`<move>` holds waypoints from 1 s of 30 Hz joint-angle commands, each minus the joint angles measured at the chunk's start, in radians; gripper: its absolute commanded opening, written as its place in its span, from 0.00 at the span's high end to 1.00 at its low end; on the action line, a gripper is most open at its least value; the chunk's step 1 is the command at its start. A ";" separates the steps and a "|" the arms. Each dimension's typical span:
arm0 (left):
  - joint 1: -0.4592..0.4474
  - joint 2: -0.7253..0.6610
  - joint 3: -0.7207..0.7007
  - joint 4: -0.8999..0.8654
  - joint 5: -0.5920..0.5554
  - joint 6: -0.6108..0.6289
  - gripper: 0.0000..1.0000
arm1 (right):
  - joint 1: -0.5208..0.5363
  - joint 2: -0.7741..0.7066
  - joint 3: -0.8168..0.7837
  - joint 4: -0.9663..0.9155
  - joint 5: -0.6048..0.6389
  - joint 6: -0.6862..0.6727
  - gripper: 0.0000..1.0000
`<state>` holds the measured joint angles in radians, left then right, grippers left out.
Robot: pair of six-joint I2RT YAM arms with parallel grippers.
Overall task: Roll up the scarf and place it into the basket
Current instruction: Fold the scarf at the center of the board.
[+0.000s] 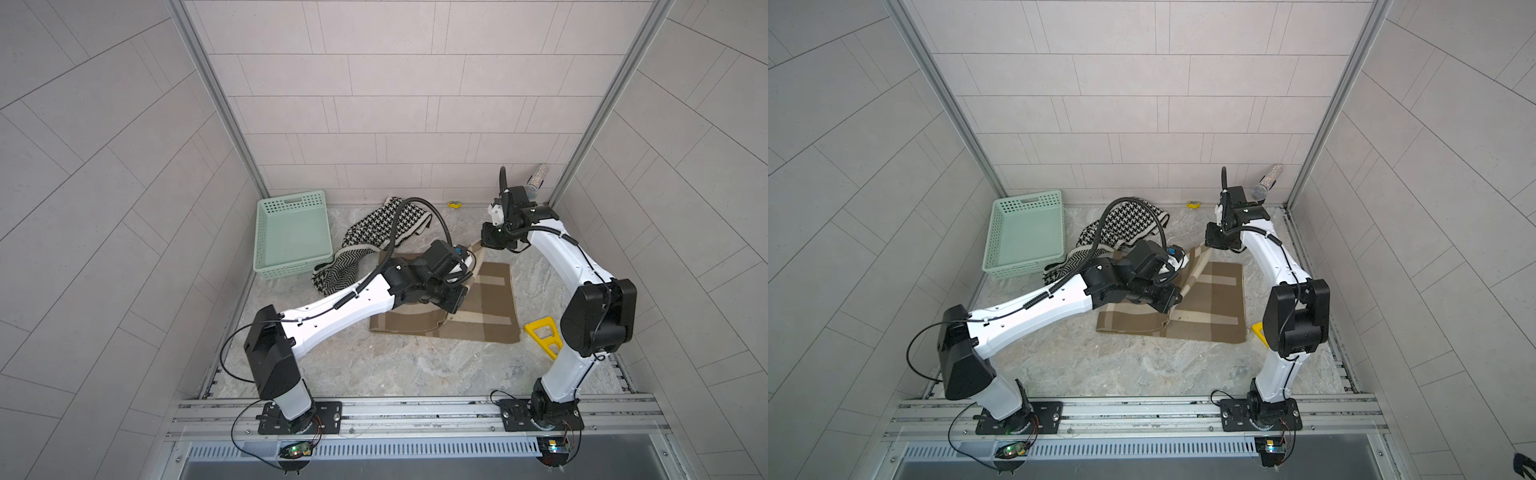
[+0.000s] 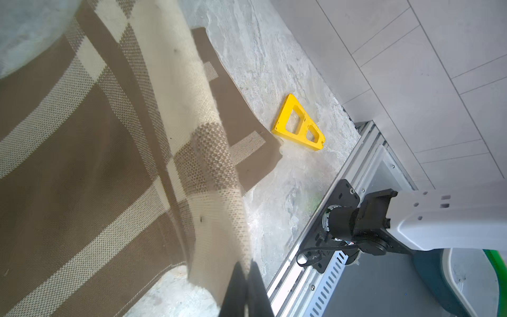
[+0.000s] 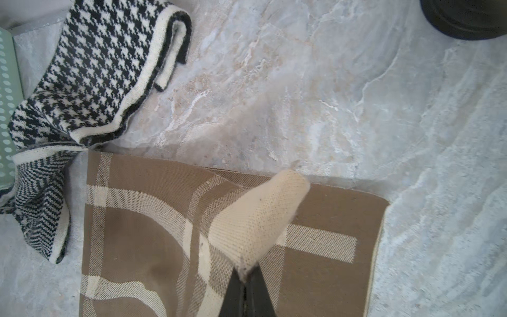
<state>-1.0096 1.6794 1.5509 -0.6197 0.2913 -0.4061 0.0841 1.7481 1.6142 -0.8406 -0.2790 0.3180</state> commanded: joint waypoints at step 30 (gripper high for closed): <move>-0.072 0.154 0.195 0.060 0.030 0.014 1.00 | -0.097 -0.095 -0.040 -0.043 0.179 -0.094 1.00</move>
<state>-1.0725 1.8084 1.7168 -0.5774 0.3248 -0.4084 0.0010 1.6764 1.5776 -0.8841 -0.1543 0.2390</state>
